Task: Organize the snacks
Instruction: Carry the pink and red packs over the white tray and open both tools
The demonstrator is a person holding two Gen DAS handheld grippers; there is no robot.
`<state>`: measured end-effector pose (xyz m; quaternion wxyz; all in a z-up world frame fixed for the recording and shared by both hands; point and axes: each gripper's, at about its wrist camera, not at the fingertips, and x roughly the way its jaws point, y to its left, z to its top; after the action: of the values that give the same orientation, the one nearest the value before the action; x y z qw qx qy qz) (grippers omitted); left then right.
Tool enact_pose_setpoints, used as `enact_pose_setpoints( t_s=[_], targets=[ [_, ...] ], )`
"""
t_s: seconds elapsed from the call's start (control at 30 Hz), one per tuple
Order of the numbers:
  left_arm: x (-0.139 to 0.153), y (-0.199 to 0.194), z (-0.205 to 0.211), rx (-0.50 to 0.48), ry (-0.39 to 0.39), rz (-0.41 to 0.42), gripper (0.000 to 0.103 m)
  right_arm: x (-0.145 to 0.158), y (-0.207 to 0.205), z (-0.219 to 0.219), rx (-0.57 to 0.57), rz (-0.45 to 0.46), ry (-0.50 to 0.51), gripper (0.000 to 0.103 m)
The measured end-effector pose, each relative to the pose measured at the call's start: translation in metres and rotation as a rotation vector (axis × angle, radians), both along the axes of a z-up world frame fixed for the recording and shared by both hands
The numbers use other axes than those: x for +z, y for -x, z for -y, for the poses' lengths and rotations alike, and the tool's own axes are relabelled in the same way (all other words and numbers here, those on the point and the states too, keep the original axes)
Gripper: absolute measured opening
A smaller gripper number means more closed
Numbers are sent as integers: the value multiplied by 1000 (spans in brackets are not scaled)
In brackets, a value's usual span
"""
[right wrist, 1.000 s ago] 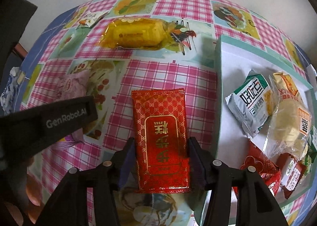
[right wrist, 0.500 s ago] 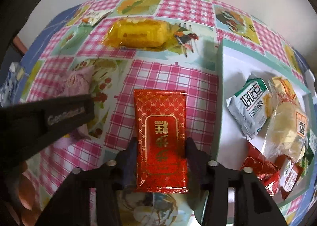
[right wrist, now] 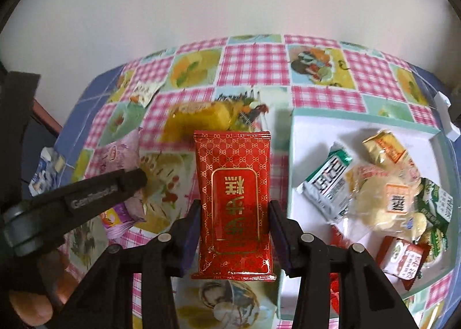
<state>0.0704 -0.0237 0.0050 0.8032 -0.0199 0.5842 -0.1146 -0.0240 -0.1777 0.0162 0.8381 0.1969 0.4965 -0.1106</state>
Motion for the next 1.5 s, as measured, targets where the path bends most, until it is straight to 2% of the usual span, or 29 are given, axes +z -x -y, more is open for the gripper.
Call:
enact_pose_setpoints(
  t_s=[0.13, 0.27, 0.47, 0.67, 0.87, 1.1, 1.27, 1.4, 1.5],
  targets=[
    [10, 6, 13, -30, 28, 12, 38, -3, 8, 26, -67, 3, -55, 48],
    [12, 14, 36, -69, 53, 38, 38, 5, 27, 68, -183, 48, -95, 48],
    [19, 33, 98, -234, 48, 88, 38, 4, 59, 132, -388, 67, -110, 48],
    [11, 46, 159, -395, 24, 132, 38, -11, 81, 179, -515, 58, -126, 48],
    [-9, 40, 190, -437, 28, 142, 38, -22, 91, 204, -576, 53, -135, 48],
    [-28, 38, 203, -454, 48, 106, 38, -29, 94, 211, -587, 42, -137, 48],
    [-26, 42, 207, -476, 67, 83, 40, -29, 93, 211, -589, 21, -120, 50],
    [-21, 42, 203, -472, 89, 55, 49, -23, 95, 210, -593, 23, -105, 54],
    [-14, 41, 196, -455, 104, 45, 50, -19, 96, 208, -591, 16, -103, 55]
  ],
)
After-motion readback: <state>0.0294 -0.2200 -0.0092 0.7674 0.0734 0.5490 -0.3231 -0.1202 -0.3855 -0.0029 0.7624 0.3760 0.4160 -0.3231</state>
